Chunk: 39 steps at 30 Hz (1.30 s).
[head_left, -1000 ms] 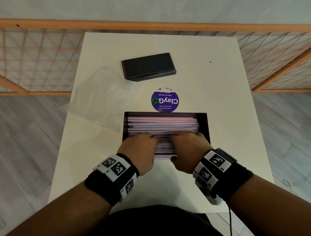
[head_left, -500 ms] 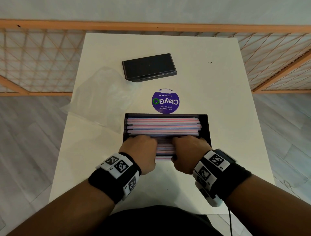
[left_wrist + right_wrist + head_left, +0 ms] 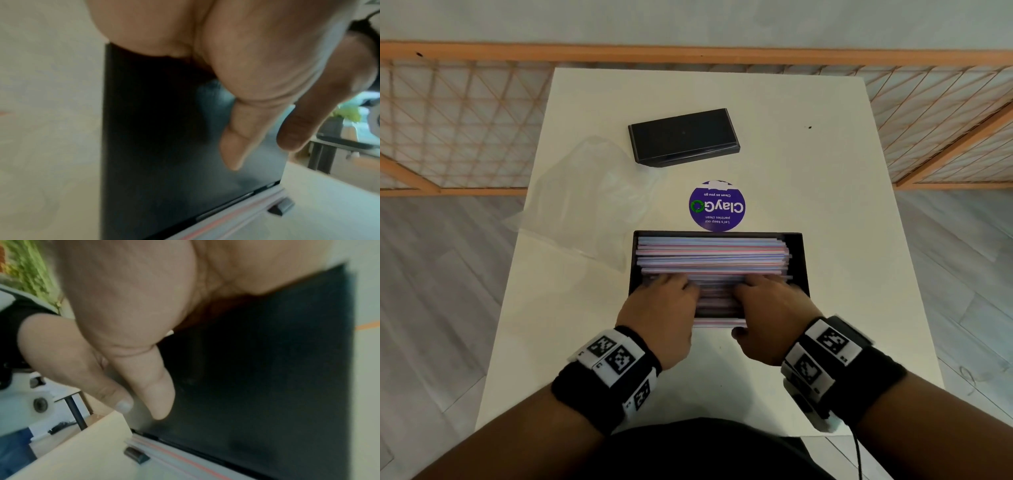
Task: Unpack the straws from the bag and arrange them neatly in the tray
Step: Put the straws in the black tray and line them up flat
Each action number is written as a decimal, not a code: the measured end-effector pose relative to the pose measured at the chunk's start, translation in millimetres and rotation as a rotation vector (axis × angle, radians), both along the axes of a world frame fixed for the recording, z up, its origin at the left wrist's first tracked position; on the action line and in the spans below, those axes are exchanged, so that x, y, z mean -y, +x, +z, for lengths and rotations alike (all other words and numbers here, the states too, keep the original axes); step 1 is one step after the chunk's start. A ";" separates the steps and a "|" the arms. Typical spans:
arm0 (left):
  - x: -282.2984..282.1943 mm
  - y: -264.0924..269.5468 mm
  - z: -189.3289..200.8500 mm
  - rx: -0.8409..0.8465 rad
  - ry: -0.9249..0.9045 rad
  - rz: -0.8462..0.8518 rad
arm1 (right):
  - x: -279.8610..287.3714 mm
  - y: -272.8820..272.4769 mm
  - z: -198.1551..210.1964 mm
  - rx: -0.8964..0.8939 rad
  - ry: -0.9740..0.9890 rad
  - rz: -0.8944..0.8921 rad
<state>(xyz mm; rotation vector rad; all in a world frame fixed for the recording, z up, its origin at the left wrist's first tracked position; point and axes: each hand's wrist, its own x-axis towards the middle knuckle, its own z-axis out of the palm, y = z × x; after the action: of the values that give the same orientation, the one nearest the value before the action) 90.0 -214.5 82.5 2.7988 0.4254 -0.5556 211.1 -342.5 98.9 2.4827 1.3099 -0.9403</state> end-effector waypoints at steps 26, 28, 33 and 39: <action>-1.5 5.6 -8.4 -0.074 -0.035 0.035 | -0.1 -0.2 -18.3 0.054 -0.027 -0.001; -0.9 6.5 -7.9 -0.094 -0.049 0.054 | 0.0 -0.3 -17.2 0.056 -0.029 0.002; 1.1 6.7 -6.6 -0.115 -0.036 0.063 | -0.9 -1.0 -15.7 0.056 -0.019 -0.004; 1.2 7.3 -3.7 -0.128 -0.059 0.067 | -0.4 -1.0 -15.4 0.077 -0.006 0.000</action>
<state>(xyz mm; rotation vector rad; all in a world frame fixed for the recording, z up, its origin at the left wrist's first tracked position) 97.3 -215.7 78.7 2.6915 0.5176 -0.7222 210.1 -342.0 83.5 2.4873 1.2814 -0.8390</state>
